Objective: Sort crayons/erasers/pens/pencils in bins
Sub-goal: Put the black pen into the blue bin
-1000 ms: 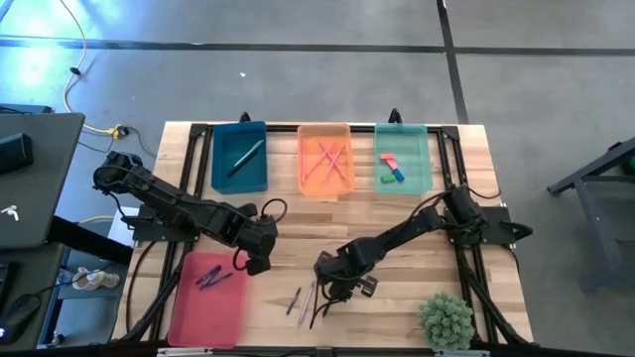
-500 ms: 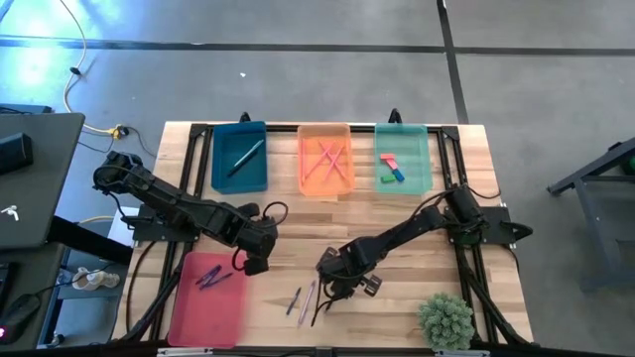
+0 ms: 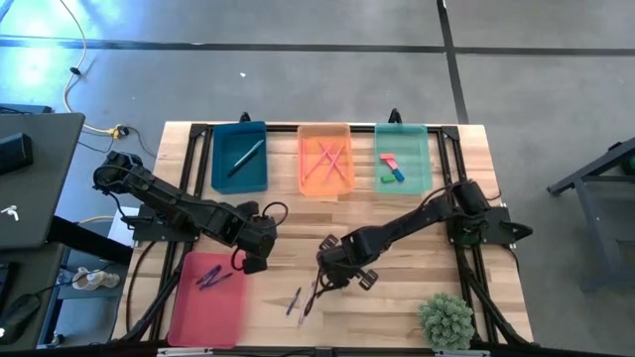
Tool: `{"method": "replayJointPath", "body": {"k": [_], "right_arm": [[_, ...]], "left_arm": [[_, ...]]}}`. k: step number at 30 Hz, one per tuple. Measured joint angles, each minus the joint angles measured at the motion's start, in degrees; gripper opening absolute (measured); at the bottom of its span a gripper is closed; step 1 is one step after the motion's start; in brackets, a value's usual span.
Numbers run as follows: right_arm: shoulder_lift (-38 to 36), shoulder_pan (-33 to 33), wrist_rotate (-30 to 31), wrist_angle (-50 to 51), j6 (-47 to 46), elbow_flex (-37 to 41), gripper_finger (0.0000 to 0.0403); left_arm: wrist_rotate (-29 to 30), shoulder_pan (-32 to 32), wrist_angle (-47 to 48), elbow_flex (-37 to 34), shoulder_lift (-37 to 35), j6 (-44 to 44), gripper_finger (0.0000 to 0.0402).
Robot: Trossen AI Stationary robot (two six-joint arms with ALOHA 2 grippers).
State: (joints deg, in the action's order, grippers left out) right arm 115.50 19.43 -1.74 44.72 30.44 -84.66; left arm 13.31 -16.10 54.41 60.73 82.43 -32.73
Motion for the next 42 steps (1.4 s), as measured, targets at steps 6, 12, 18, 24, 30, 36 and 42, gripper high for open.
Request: {"method": "replayJointPath", "body": {"k": [6, 12, 18, 24, 30, 36, 42], "right_arm": [[-2.1, -1.6, 0.2, -0.4, -2.0, 0.0, 0.0028], [-4.7, -3.1, 2.9, 0.1, -2.6, -0.1, 0.0028], [-6.1, -3.8, 4.0, 0.2, -2.1, -0.1, 0.0028], [-9.4, -4.1, 5.2, 0.8, -1.9, -0.1, 0.0028], [-15.1, -4.1, 5.7, 0.5, -1.9, -0.1, 0.0028], [-20.7, -4.5, 6.7, 0.0, -1.9, -0.1, 0.0028], [-26.0, -6.0, 4.2, -0.4, -1.9, -0.1, 0.0028]], "left_arm": [[2.3, -0.2, 0.0, 0.0, 0.0, 4.3, 0.0215], [2.4, -0.7, -0.6, 0.0, 0.0, 5.4, 0.0214], [3.7, -2.1, -6.5, 0.0, 0.0, 10.9, 0.0214], [5.5, -3.0, -12.0, 0.0, 0.0, 17.5, 0.0214], [7.8, -3.1, -18.4, 0.0, 0.0, 24.0, 0.0214], [8.9, -3.0, -29.0, 0.0, 0.3, 32.2, 0.0214], [10.7, -3.0, -39.0, 0.0, 0.3, 41.8, 0.0214]]}}
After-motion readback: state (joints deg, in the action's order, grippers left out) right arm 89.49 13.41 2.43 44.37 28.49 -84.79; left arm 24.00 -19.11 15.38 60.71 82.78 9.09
